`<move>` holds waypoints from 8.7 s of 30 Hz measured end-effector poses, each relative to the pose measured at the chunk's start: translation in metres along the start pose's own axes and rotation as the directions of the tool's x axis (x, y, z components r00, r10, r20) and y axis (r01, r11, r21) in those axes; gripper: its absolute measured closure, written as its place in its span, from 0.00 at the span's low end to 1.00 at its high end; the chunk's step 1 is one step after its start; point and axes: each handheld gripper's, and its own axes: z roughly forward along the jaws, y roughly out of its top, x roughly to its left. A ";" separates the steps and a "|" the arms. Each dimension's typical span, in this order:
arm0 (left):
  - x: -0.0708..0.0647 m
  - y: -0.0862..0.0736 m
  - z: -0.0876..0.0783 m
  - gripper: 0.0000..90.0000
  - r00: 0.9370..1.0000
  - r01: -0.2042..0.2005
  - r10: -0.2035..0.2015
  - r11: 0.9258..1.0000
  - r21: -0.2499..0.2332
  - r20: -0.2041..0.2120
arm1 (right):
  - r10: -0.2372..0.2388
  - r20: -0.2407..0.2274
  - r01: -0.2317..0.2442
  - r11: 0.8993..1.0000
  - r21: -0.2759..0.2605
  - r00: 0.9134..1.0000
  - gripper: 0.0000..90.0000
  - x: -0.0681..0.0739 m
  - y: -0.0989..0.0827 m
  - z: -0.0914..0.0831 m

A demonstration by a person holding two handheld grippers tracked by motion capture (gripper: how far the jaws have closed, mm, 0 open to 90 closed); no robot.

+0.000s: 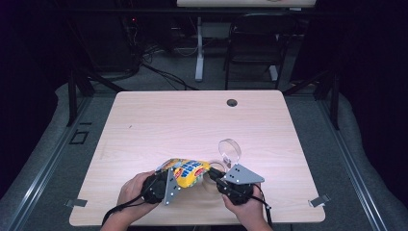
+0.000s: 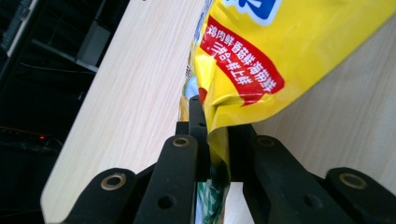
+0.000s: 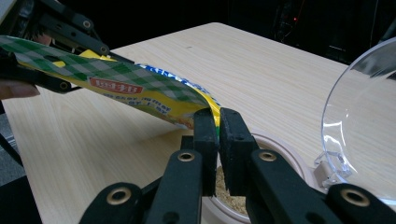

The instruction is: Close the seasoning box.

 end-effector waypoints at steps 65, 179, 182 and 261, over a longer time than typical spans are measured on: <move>0.036 -0.048 0.011 0.97 0.864 0.472 -0.438 0.877 -0.094 0.249 | 0.059 -0.010 -0.059 0.998 0.003 0.998 0.77 -0.011 -0.011 0.000; 0.041 -0.132 -0.023 0.42 0.640 0.761 -0.730 0.646 -0.066 0.241 | 0.111 0.026 -0.110 0.994 -0.025 0.994 0.94 -0.046 0.031 -0.042; 0.041 -0.134 -0.021 0.42 0.638 0.763 -0.734 0.644 -0.059 0.232 | 0.119 0.045 -0.118 0.993 -0.026 0.992 0.99 -0.052 0.031 -0.046; 0.041 -0.137 -0.017 0.43 0.636 0.764 -0.740 0.644 -0.043 0.217 | 0.226 0.153 -0.234 0.972 0.035 0.962 1.00 -0.087 -0.006 -0.032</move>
